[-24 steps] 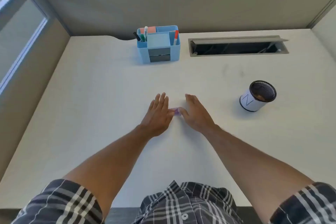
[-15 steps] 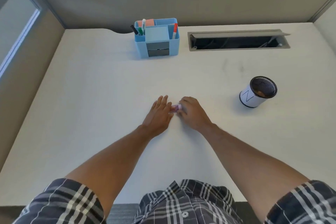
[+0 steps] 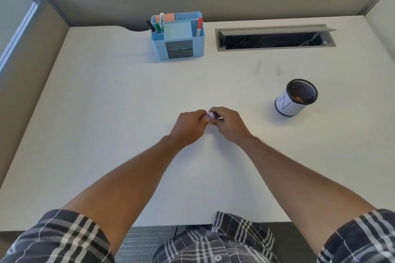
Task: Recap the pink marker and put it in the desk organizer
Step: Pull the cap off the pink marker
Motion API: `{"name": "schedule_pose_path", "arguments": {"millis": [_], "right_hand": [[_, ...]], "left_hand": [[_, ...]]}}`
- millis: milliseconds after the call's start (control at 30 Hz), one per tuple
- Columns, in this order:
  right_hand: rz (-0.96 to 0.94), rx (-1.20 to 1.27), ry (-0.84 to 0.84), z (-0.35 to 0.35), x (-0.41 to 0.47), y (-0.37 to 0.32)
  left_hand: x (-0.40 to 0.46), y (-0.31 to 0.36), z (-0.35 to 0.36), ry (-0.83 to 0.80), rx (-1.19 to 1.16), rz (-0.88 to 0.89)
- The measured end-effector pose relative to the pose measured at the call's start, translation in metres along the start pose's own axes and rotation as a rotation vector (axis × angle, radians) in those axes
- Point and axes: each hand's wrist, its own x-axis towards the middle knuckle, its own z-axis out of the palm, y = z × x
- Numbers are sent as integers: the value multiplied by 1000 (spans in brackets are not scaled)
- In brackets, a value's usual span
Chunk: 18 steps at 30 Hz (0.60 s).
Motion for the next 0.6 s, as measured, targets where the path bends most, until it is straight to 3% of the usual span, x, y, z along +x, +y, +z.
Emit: {"name": "schedule_pose_path", "arguments": {"millis": [100, 233, 600], "right_hand": [[-15, 30, -8, -7, -5, -4], [-43, 30, -31, -17, -10, -7], [-54, 118, -71, -43, -14, -6]], "left_hand": [[5, 11, 0, -97, -241, -168], [10, 16, -3, -194, -394, -225], [4, 31, 2, -150, -454, -179]]}}
